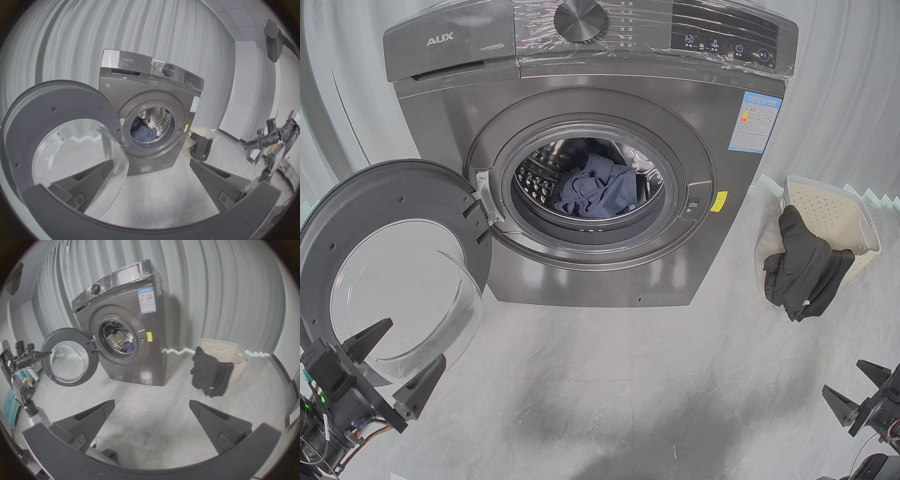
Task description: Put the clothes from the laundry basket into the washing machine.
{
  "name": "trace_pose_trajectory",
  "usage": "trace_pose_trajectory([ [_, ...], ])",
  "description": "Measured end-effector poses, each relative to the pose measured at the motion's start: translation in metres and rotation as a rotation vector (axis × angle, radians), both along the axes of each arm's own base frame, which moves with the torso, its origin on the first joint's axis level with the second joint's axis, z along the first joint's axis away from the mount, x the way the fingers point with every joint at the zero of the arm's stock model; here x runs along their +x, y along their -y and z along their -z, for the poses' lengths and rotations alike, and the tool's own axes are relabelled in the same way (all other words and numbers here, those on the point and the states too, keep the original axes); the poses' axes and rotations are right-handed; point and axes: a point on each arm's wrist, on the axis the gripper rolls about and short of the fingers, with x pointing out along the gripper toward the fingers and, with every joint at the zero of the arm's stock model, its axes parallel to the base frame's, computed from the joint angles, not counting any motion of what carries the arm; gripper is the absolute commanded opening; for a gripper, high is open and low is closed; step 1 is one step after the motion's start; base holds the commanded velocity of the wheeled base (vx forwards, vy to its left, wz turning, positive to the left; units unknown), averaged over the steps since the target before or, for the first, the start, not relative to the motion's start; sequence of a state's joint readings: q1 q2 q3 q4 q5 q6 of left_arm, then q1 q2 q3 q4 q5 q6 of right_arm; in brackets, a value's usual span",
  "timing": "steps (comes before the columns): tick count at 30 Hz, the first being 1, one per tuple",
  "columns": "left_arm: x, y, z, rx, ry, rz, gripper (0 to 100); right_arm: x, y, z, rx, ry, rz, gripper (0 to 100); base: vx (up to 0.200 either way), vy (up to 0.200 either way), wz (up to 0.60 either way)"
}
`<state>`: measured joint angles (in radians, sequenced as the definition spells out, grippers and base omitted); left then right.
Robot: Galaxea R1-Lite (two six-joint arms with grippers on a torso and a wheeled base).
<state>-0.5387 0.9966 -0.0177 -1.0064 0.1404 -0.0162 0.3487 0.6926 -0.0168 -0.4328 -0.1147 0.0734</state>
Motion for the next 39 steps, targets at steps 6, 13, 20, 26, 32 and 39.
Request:
trace_pose_trajectory([
  [6,-0.029,-0.020,0.011,0.030,-0.055,-0.033,100,-0.026,0.012,0.006,-0.004,0.076,0.106,100,0.000,-0.200,0.00],
  [13,-0.063,-0.041,0.028,0.006,-0.062,-0.120,100,-0.050,0.017,0.020,-0.014,0.126,0.207,100,0.000,-0.200,0.00],
  [20,-0.085,-0.050,0.044,-0.024,-0.057,-0.192,100,-0.067,0.016,0.033,-0.007,0.184,0.222,100,0.000,-0.200,0.00],
  [26,-0.096,-0.050,0.055,-0.016,-0.062,-0.244,100,-0.071,0.016,0.035,-0.007,0.229,0.222,100,0.000,-0.200,0.00],
  [32,-0.102,-0.049,0.062,0.036,-0.047,-0.275,100,-0.072,0.015,0.036,-0.015,0.244,0.205,100,0.000,-0.033,0.00],
  [39,-0.104,-0.052,0.065,0.025,-0.044,-0.421,100,-0.073,0.015,0.036,-0.014,0.249,0.203,100,0.000,0.000,0.00],
])
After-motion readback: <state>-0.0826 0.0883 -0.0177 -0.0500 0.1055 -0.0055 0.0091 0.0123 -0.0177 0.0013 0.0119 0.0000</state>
